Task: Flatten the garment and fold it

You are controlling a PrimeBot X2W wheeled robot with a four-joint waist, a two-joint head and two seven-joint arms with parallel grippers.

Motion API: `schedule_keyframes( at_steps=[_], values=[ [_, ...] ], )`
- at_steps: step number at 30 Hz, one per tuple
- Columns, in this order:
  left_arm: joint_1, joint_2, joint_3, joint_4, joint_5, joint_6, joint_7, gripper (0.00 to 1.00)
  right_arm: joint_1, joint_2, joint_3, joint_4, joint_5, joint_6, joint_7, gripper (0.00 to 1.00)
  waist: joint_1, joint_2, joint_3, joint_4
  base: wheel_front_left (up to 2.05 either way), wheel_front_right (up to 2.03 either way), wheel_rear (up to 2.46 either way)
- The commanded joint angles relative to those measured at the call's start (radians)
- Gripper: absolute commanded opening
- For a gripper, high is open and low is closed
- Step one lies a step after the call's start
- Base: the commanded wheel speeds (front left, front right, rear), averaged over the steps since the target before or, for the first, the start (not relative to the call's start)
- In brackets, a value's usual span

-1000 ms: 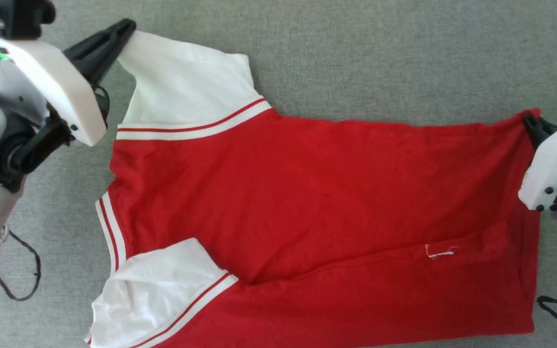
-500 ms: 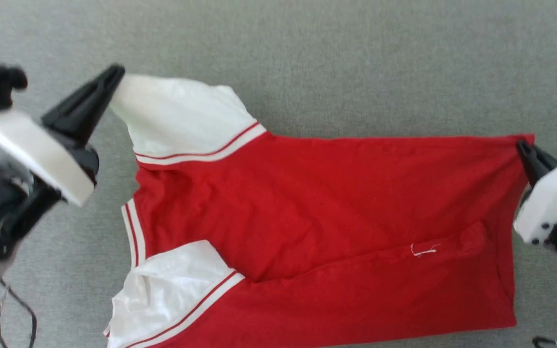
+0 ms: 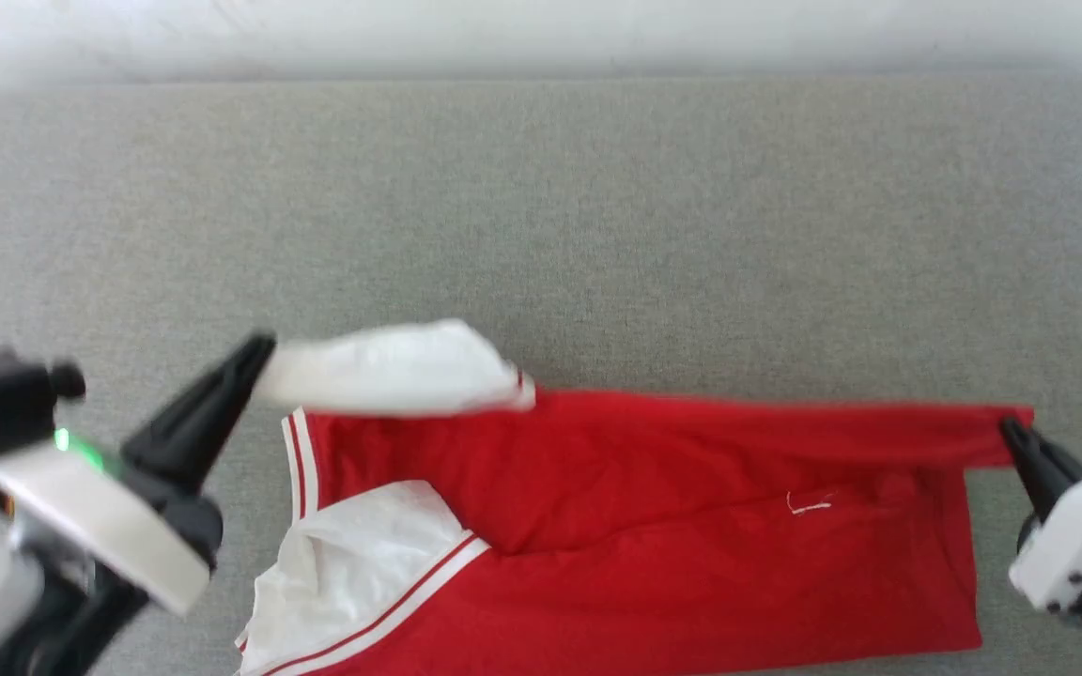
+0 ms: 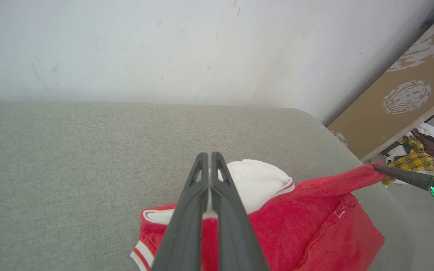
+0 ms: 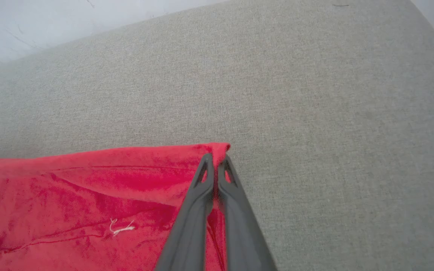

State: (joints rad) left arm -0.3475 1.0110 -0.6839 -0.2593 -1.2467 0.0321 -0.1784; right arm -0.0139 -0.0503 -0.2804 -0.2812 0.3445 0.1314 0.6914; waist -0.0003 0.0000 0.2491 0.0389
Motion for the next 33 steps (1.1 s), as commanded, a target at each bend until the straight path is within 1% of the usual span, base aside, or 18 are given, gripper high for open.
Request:
schedule_keyframes(
  at_steps=[1, 6, 9, 12, 14, 15, 16, 17, 18, 25, 26, 28, 29, 30, 31, 32, 33],
  values=[
    [0.041, 0.014, 0.001, -0.012, -0.013, 0.015, -0.015, 0.00, 0.024, 0.000, -0.005, 0.003, 0.014, -0.001, -0.009, 0.00, 0.0003, 0.0000, -0.026, 0.001, 0.00, 0.00, 0.00],
    [0.162, 0.038, -0.003, -0.049, -0.059, 0.044, -0.045, 0.00, 0.094, 0.000, -0.017, 0.017, 0.049, -0.001, -0.020, 0.00, 0.0003, 0.0000, -0.051, 0.005, 0.00, 0.00, 0.00],
    [0.199, 0.024, -0.022, -0.040, -0.069, 0.049, -0.048, 0.00, 0.116, 0.000, -0.007, 0.035, 0.055, -0.001, -0.026, 0.00, 0.0003, 0.0000, -0.060, 0.007, 0.00, 0.00, 0.00],
    [0.210, -0.007, -0.056, -0.003, -0.070, 0.043, -0.026, 0.00, 0.120, 0.000, 0.016, 0.064, 0.052, -0.001, -0.029, 0.00, 0.0003, 0.0000, -0.065, 0.007, 0.00, 0.00, 0.00],
    [0.207, -0.037, -0.075, 0.034, -0.078, 0.037, -0.009, 0.00, 0.115, 0.000, 0.034, 0.086, 0.037, -0.001, -0.028, 0.00, 0.0003, 0.0000, -0.068, 0.005, 0.00, 0.00, 0.00],
    [0.207, -0.037, -0.075, 0.034, -0.078, 0.037, -0.009, 0.00, 0.115, 0.000, 0.034, 0.086, 0.037, -0.001, -0.028, 0.00, 0.0003, 0.0000, -0.068, 0.005, 0.00, 0.00, 0.00],
    [0.197, -0.065, -0.093, 0.079, -0.076, 0.032, 0.010, 0.00, 0.106, 0.000, 0.049, 0.111, 0.029, -0.001, -0.029, 0.00, 0.0003, 0.0000, -0.068, 0.003, 0.00, 0.00, 0.00],
    [0.190, -0.080, -0.100, 0.104, -0.078, 0.029, 0.019, 0.00, 0.099, 0.000, 0.056, 0.128, 0.024, -0.001, -0.029, 0.00, 0.0003, 0.0000, -0.068, 0.003, 0.00, 0.00, 0.00],
    [0.190, -0.080, -0.100, 0.104, -0.078, 0.029, 0.019, 0.00, 0.099, 0.000, 0.056, 0.128, 0.024, -0.001, -0.029, 0.00, 0.0003, 0.0000, -0.068, 0.003, 0.00, 0.00, 0.00],
    [0.127, -0.180, -0.153, 0.289, -0.072, 0.006, 0.092, 0.00, 0.056, 0.000, 0.092, 0.225, -0.011, -0.001, -0.031, 0.00, 0.0003, 0.0000, -0.061, 0.002, 0.00, 0.00, 0.00],
    [0.120, -0.191, -0.158, 0.312, -0.072, 0.006, 0.101, 0.00, 0.052, 0.000, 0.094, 0.233, -0.013, -0.001, -0.031, 0.07, 0.0003, 0.0000, -0.059, 0.002, 0.00, 0.00, 0.00],
    [0.104, -0.208, -0.169, 0.355, -0.067, 0.005, 0.118, 0.00, 0.045, 0.000, 0.092, 0.247, -0.017, -0.001, -0.034, 0.28, 0.0003, 0.0000, -0.056, 0.002, 0.00, 0.00, 0.00],
    [0.097, -0.218, -0.168, 0.376, -0.065, 0.008, 0.116, 0.00, 0.043, 0.000, 0.089, 0.254, -0.019, -0.001, -0.037, 0.64, 0.0003, 0.0000, -0.054, 0.003, 0.00, 0.00, 0.00],
    [0.091, -0.226, -0.168, 0.396, -0.059, 0.011, 0.111, 0.16, 0.041, 0.000, 0.086, 0.262, -0.021, -0.001, -0.037, 1.00, 0.0003, 0.0000, -0.053, 0.003, 0.00, 0.00, 0.00],
    [0.085, -0.233, -0.170, 0.413, -0.052, 0.013, 0.106, 0.38, 0.041, 0.000, 0.084, 0.270, -0.021, -0.001, -0.035, 1.00, 0.0003, 0.0000, -0.053, 0.003, 0.00, 0.00, 0.00],
    [0.081, -0.241, -0.169, 0.426, -0.047, 0.013, 0.097, 0.84, 0.040, 0.000, 0.085, 0.275, -0.019, -0.001, -0.033, 1.00, 0.0003, 0.0000, -0.053, 0.003, 0.00, 0.00, 0.00],
    [0.080, -0.249, -0.165, 0.435, -0.047, 0.012, 0.086, 1.00, 0.040, 0.000, 0.085, 0.277, -0.017, -0.001, -0.032, 1.00, 0.0003, 0.0000, -0.053, 0.003, 0.00, 0.00, 0.00]
  ],
)
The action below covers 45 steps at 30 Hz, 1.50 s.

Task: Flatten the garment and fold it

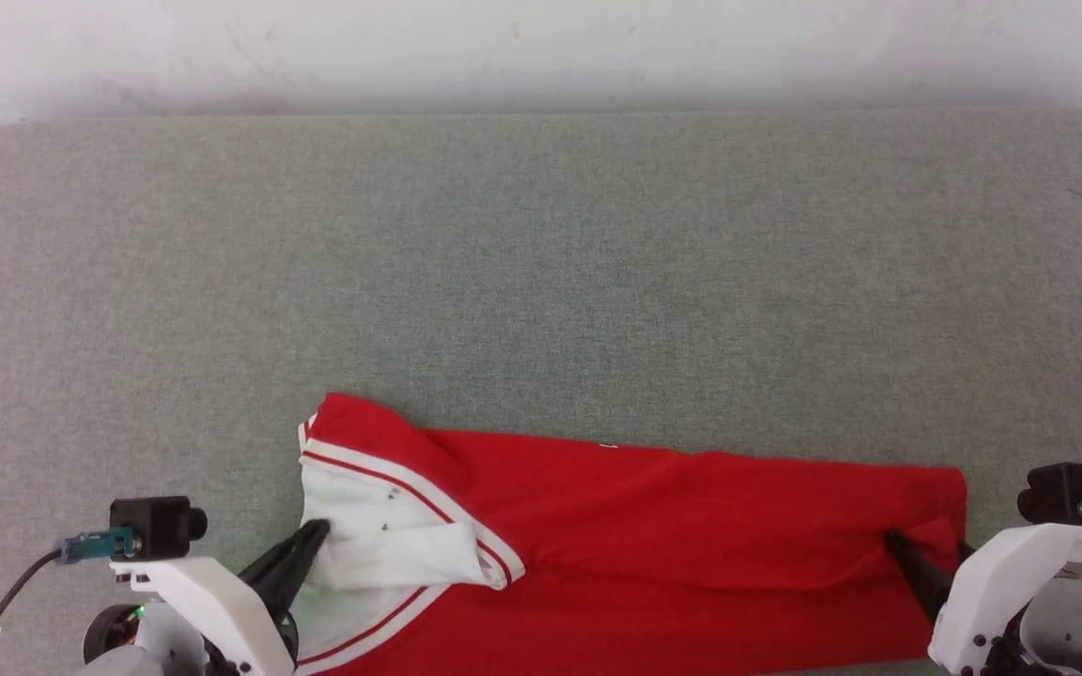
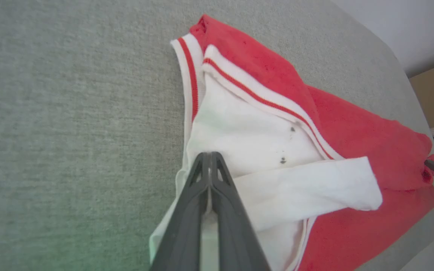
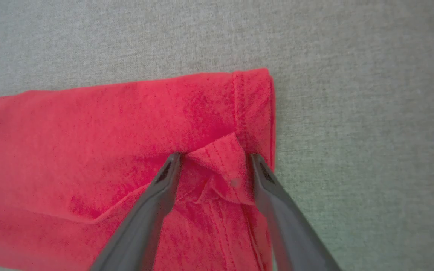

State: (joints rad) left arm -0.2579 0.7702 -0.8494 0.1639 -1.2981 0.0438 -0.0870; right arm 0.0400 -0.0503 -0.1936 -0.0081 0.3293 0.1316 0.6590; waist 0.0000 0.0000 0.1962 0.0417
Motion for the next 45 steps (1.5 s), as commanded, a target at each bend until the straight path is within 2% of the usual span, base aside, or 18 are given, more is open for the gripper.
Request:
schedule_keyframes(
  at_steps=[1, 6, 10, 12, 14, 16, 19, 23, 26, 30, 31, 32, 34, 38, 45],
  values=[
    [-0.010, -0.015, 0.007, 0.016, 0.000, -0.001, -0.016, 1.00, -0.012, 0.000, -0.002, 0.003, 0.001, -0.001, 0.001, 1.00, 0.0000, 0.0000, -0.001, 0.001, 0.00, 0.00, 0.00],
    [0.012, -0.014, 0.064, -0.023, -0.012, 0.001, -0.111, 1.00, 0.013, 0.000, -0.032, -0.054, 0.033, -0.001, -0.003, 1.00, 0.0000, 0.0000, -0.010, 0.003, 0.00, 0.00, 0.00],
    [0.055, -0.017, 0.211, -0.106, 0.033, 0.065, -0.172, 1.00, 0.045, 0.000, -0.084, -0.121, 0.053, -0.001, -0.028, 1.00, 0.0000, 0.0000, -0.017, 0.004, 0.00, 0.00, 0.00],
    [0.089, -0.073, 0.396, -0.174, 0.136, 0.101, -0.174, 1.00, 0.065, 0.000, -0.104, -0.147, 0.052, -0.001, -0.043, 1.00, 0.0000, 0.0000, -0.019, 0.007, 0.00, 0.00, 0.00],
    [0.152, -0.150, 0.575, -0.253, 0.301, 0.120, -0.174, 1.00, 0.079, 0.000, -0.110, -0.152, 0.052, -0.001, -0.053, 1.00, 0.0000, 0.0000, -0.019, 0.005, 0.00, 0.00, 0.00],
    [0.221, -0.231, 0.711, -0.333, 0.476, 0.125, -0.174, 1.00, 0.089, 0.000, -0.099, -0.148, 0.027, -0.001, -0.056, 1.00, 0.0000, 0.0000, -0.015, 0.004, 0.00, 0.00, 0.00],
    [0.298, -0.329, 0.820, -0.413, 0.676, 0.097, -0.175, 1.00, 0.088, 0.000, -0.079, -0.117, 0.019, -0.001, -0.060, 1.00, 0.0000, 0.0000, -0.007, 0.009, 0.00, 0.00, 0.00],
    [0.352, -0.396, 0.859, -0.425, 0.840, 0.043, -0.175, 1.00, 0.076, 0.000, -0.065, -0.064, -0.001, -0.001, -0.070, 1.00, 0.0000, 0.0000, 0.003, 0.023, 0.00, 0.00, 0.00],
    [0.362, -0.431, 0.863, -0.403, 0.903, 0.007, -0.175, 1.00, 0.068, 0.000, -0.060, -0.029, -0.014, -0.001, -0.076, 1.00, 0.0000, 0.0000, 0.010, 0.036, 0.00, 0.00, 0.00],
    [0.361, -0.487, 0.878, -0.373, 0.926, -0.035, -0.175, 1.00, 0.068, 0.000, -0.046, 0.011, -0.005, -0.001, -0.064, 1.00, 0.0000, 0.0000, 0.016, 0.053, 0.00, 0.00, 0.00],
    [0.362, -0.498, 0.883, -0.367, 0.930, -0.044, -0.175, 1.00, 0.070, 0.000, -0.040, 0.018, 0.002, -0.001, -0.056, 0.83, 0.0000, 0.0000, 0.016, 0.057, 0.00, 0.00, 0.00],
    [0.362, -0.508, 0.888, -0.361, 0.935, -0.053, -0.175, 1.00, 0.072, 0.000, -0.033, 0.024, 0.006, -0.001, -0.045, 0.44, 0.0000, 0.0000, 0.016, 0.059, 0.00, 0.00, 0.00],
    [0.360, -0.526, 0.900, -0.349, 0.944, -0.071, -0.175, 1.00, 0.076, 0.000, -0.028, 0.023, 0.010, -0.001, -0.036, 0.00, 0.0000, 0.0000, 0.015, 0.064, 0.00, 0.00, 0.00],
    [0.356, -0.552, 0.922, -0.328, 0.962, -0.099, -0.175, 1.00, 0.076, 0.000, -0.037, 0.007, -0.001, -0.001, -0.026, 0.00, 0.0000, 0.0000, -0.001, 0.067, 0.00, 0.00, 0.00],
    [0.365, -0.587, 0.950, -0.308, 0.992, -0.127, -0.175, 1.00, 0.016, 0.000, -0.127, -0.047, -0.098, -0.001, -0.037, 0.00, 0.0000, 0.0000, -0.030, 0.051, 0.00, 0.00, 0.00]
  ],
)
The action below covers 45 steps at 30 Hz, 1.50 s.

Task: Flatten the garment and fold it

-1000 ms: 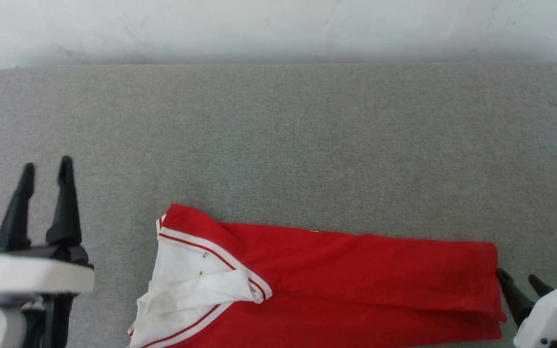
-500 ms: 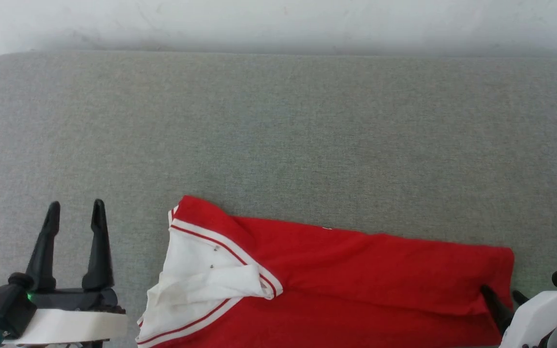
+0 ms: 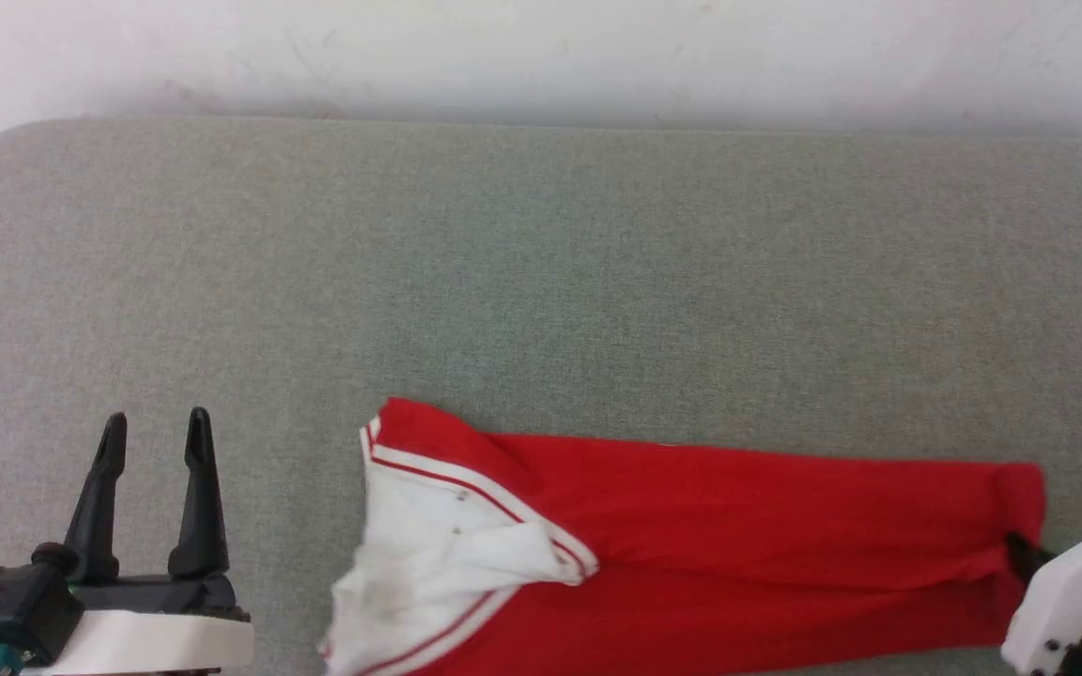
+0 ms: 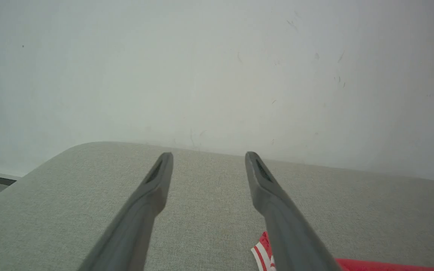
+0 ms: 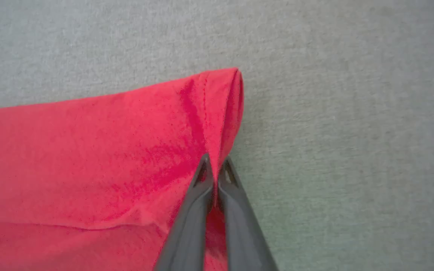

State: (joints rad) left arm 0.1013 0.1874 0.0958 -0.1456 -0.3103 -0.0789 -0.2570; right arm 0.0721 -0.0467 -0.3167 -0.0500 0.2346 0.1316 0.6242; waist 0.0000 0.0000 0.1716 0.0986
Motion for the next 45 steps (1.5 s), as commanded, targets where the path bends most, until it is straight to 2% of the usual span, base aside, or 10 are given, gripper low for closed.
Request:
schedule_keyframes(
  at_steps=[1, 10, 14, 18, 23, 28, 32, 33, 37, 45],
  values=[
    [0.008, -0.009, 0.006, 0.004, 0.008, -0.008, -0.005, 1.00, -0.029, -0.004, -0.022, -0.007, -0.022, -0.001, -0.003, 0.00, 0.0000, 0.0000, -0.009, -0.008, 0.00, 0.00, 0.00],
    [0.020, -0.026, 0.009, 0.030, 0.031, -0.031, -0.005, 1.00, -0.082, -0.027, -0.245, 0.012, -0.185, -0.001, 0.005, 0.00, 0.0000, 0.0000, -0.027, -0.007, 0.00, 0.00, 0.00],
    [0.028, -0.030, 0.015, 0.038, 0.038, -0.036, -0.005, 1.00, -0.071, -0.034, -0.233, 0.018, -0.167, -0.001, 0.022, 0.00, 0.0000, 0.0000, -0.040, -0.008, 0.00, 0.00, 0.00],
    [0.036, -0.039, 0.014, 0.044, 0.041, -0.039, -0.005, 1.00, -0.044, -0.018, -0.123, -0.034, -0.095, -0.001, 0.054, 0.00, 0.0000, 0.0000, -0.051, -0.015, 0.00, 0.00, 0.00],
    [0.035, -0.048, 0.011, 0.049, 0.043, -0.042, -0.005, 1.00, -0.004, -0.005, 0.071, -0.144, 0.021, -0.001, 0.123, 0.00, 0.0000, 0.0000, -0.053, -0.024, 0.00, 0.00, 0.00],
    [0.026, -0.053, 0.008, 0.052, 0.044, -0.045, -0.005, 1.00, -0.002, -0.004, 0.250, -0.194, 0.131, -0.001, 0.138, 0.00, 0.0000, 0.0000, -0.049, -0.024, 0.00, 0.00, 0.00],
    [0.014, -0.055, 0.000, 0.055, 0.043, -0.047, -0.005, 1.00, -0.019, -0.004, 0.393, -0.199, 0.160, -0.001, 0.132, 0.00, 0.0000, 0.0000, -0.042, -0.011, 0.00, 0.00, 0.00],
    [0.014, -0.055, 0.000, 0.055, 0.043, -0.047, -0.005, 1.00, -0.019, -0.004, 0.393, -0.199, 0.160, -0.001, 0.132, 0.00, 0.0000, 0.0000, -0.042, -0.011, 0.00, 0.00, 0.00],
    [0.009, -0.053, 0.002, 0.058, 0.037, -0.048, -0.005, 1.00, -0.055, -0.004, 0.523, -0.186, 0.173, -0.001, 0.124, 0.00, 0.0000, 0.0000, -0.032, 0.003, 0.00, 0.00, 0.00],
    [-0.004, -0.062, -0.003, 0.073, 0.033, -0.050, -0.005, 1.00, -0.163, -0.004, 0.700, -0.080, 0.189, -0.001, 0.054, 0.00, 0.0000, 0.0000, -0.022, 0.025, 0.00, 0.00, 0.00]
  ],
)
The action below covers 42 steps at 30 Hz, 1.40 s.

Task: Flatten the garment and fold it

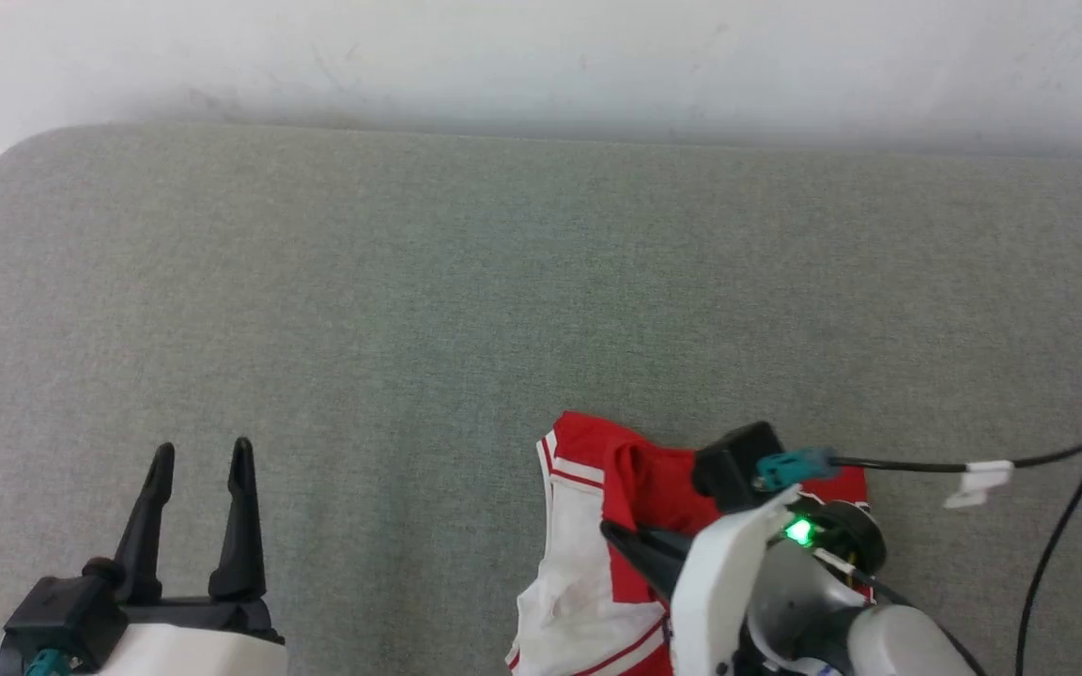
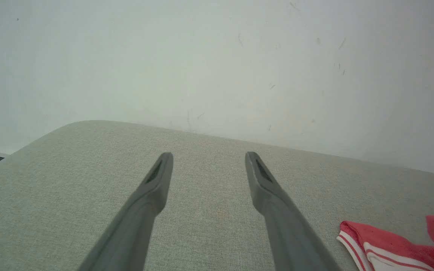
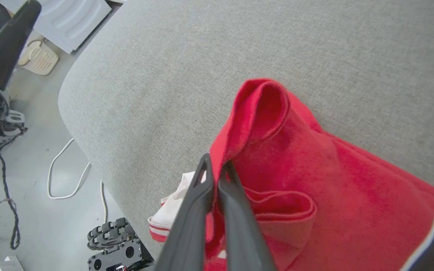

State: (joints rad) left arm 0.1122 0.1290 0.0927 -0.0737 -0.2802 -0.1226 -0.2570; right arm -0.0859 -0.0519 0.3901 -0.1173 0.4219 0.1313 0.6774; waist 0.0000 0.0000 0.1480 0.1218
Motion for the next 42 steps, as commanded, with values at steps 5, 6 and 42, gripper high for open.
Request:
schedule_keyframes(
  at_steps=[5, 6, 42],
  values=[
    [-0.027, -0.009, -0.008, 0.013, -0.001, -0.007, -0.005, 1.00, -0.063, 0.002, 0.050, 0.108, -0.024, -0.001, -0.048, 0.00, 0.0000, 0.0000, 0.004, 0.014, 0.00, 0.00, 0.00],
    [-0.029, -0.010, -0.009, 0.015, -0.001, -0.007, -0.005, 1.00, -0.075, 0.002, 0.060, 0.133, -0.029, -0.001, -0.058, 0.00, 0.0000, 0.0000, 0.005, 0.017, 0.00, 0.00, 0.00],
    [-0.008, 0.000, -0.036, 0.020, -0.006, -0.008, -0.005, 1.00, 0.166, 0.002, -0.402, -0.007, -0.092, -0.001, -0.142, 1.00, 0.0000, 0.0000, -0.007, -0.027, 0.00, 0.00, 0.00]
  ],
)
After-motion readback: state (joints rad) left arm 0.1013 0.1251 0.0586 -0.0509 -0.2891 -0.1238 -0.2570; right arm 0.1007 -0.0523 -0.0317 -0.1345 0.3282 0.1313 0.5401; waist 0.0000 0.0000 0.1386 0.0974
